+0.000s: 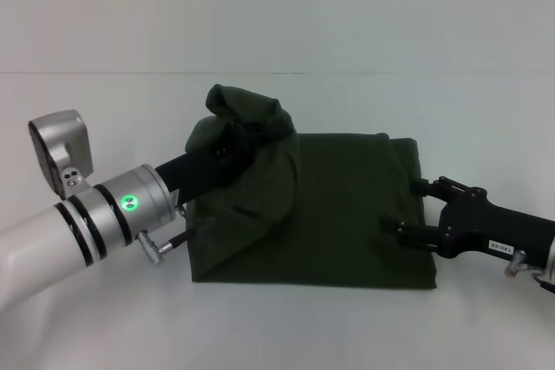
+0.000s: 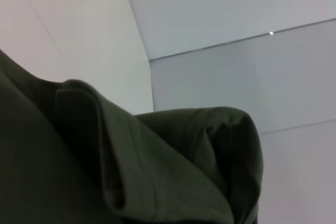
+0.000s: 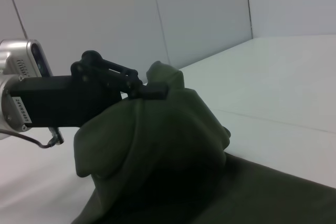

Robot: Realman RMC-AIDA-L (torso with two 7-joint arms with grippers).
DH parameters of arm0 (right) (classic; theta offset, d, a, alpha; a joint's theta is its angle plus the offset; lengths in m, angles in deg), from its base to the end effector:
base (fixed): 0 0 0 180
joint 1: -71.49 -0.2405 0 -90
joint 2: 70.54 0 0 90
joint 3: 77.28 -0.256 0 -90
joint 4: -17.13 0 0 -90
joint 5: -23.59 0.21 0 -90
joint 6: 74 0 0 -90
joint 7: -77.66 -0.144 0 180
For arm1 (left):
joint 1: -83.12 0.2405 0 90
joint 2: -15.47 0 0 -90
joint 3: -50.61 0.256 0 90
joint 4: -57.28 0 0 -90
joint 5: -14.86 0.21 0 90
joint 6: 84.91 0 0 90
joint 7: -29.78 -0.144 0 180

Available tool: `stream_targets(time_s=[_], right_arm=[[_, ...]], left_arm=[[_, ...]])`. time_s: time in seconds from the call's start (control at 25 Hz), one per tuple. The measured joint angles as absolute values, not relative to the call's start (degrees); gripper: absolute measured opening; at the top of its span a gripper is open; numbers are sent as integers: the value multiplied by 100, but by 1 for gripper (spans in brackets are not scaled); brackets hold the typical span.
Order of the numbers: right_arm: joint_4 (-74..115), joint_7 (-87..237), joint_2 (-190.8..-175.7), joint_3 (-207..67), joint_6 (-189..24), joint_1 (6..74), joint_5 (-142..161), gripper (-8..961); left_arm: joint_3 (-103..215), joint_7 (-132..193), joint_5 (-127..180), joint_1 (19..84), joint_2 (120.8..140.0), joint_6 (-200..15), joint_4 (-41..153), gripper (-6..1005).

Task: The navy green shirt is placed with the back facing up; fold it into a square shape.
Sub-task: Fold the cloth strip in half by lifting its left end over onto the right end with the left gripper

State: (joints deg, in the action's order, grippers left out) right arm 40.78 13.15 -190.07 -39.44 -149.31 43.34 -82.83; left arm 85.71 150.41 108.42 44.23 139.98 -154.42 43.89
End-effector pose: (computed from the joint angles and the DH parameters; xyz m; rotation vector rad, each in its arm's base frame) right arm 0.2997 0.3238 -0.0329 -2.4886 0.6905 0.6909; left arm -0.2246 0.3612 -0.0778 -1.8754 -2.0664 -1.3339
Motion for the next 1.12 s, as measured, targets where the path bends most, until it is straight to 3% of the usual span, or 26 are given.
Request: stream_targets(time_s=[0.32,1.12], right_arm=[[4078,1315,-19007,-4154,-14996,4422,-8285,947],[4072,1315,-19008,-5163,-14967,4798,-8284,946]], left_arm=[[8541,14552,10760,4122,14019,-15292,4881,113],[7873,12621,10634,3471,14018,-14861,6430,275]])
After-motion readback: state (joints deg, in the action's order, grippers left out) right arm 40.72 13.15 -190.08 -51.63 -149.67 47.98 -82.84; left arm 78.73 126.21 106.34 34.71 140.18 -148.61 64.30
